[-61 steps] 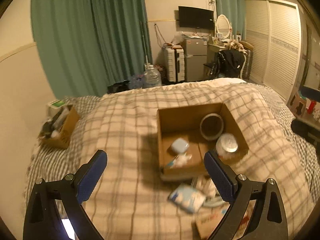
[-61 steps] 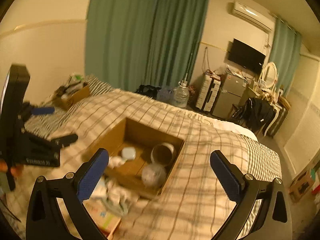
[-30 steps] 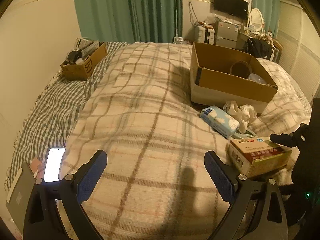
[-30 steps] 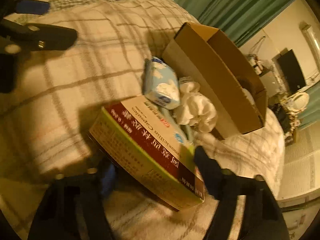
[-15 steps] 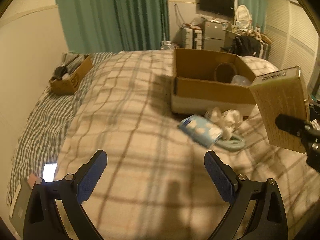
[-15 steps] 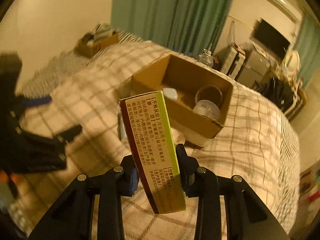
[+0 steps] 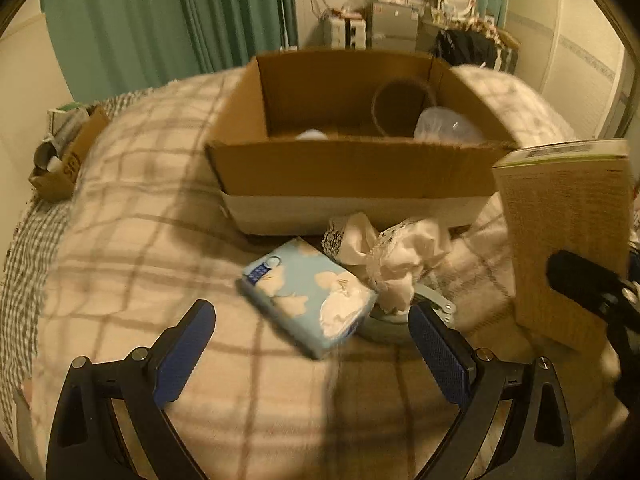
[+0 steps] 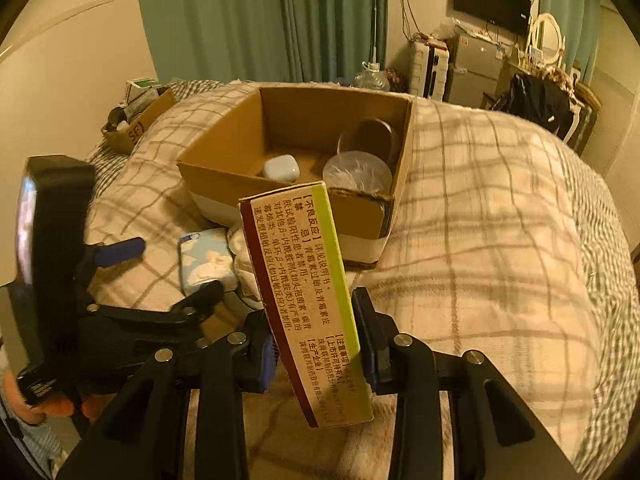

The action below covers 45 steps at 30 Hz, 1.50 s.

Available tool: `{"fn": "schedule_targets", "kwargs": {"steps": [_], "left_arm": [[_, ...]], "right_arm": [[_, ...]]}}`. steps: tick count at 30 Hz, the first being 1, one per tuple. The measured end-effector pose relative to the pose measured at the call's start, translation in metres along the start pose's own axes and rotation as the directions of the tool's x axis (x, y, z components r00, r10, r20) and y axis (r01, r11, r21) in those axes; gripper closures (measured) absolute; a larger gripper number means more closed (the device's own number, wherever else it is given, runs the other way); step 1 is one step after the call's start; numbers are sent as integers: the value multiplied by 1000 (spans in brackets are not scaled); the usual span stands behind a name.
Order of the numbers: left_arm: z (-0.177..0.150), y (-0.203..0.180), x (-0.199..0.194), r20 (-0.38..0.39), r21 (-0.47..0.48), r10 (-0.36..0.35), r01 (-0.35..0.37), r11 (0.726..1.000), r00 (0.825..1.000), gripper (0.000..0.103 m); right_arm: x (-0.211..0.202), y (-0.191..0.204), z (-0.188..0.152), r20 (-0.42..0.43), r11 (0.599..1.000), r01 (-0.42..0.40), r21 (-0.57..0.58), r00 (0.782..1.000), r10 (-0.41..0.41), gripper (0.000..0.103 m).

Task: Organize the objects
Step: 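Grasp the medicine box with the right gripper and lift it, then carry the blue tissue pack with the left gripper while the right carries the medicine box into the box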

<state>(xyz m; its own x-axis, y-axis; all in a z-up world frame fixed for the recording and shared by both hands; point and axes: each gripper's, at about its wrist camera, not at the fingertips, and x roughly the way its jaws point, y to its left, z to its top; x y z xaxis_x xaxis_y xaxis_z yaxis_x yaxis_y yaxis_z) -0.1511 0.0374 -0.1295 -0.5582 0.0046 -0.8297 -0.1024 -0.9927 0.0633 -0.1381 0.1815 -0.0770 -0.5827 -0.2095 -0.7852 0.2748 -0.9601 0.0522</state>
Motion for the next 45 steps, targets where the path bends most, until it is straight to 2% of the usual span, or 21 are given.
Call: {"fn": "schedule_targets", "kwargs": {"steps": [2, 4, 5, 7, 12, 19, 23, 29, 38, 43, 45], "left_arm": [[2, -2, 15, -24, -1, 14, -14, 1000, 1000, 5], [4, -3, 30, -56, -1, 23, -23, 1000, 998, 10], [5, -4, 36, -67, -2, 24, -24, 1000, 997, 16], [6, -4, 45, -83, -5, 22, -23, 1000, 996, 19], [3, -5, 43, -76, 11, -1, 2, 1000, 997, 29], [-18, -10, 5, -39, 56, -25, 27, 998, 999, 33], [-30, -4, -21, -5, 44, -39, 39, 998, 999, 34], [-34, 1, -53, 29, 22, -68, 68, 997, 997, 35], [-2, 7, -111, 158, 31, -131, 128, 991, 979, 36], [35, 12, -139, 234, 41, -169, 164, 986, 957, 36], [52, 13, -145, 261, 37, -158, 154, 987, 952, 36]], "right_arm": [[4, -3, -1, -2, 1000, -10, 9, 1000, 10, 71], [6, -4, -2, 0, 1000, -23, 15, 1000, 23, 71], [6, -5, -2, 0, 1000, -26, 15, 1000, 26, 71], [8, -7, -2, 2, 999, -32, 20, 999, 32, 71], [11, -8, -4, -1, 999, -37, 28, 999, 37, 71], [0, -8, -8, 33, 999, -18, 35, 999, 17, 71], [-13, -5, -10, 65, 999, 19, 30, 998, -21, 71], [-35, 0, -9, 98, 999, 28, 31, 995, -31, 71], [-87, 11, 16, 196, 999, 39, 4, 980, -39, 71], [-105, 13, 45, 243, 999, 38, -13, 970, -34, 71], [-108, 10, 61, 258, 999, 36, -6, 966, -33, 71]]}}
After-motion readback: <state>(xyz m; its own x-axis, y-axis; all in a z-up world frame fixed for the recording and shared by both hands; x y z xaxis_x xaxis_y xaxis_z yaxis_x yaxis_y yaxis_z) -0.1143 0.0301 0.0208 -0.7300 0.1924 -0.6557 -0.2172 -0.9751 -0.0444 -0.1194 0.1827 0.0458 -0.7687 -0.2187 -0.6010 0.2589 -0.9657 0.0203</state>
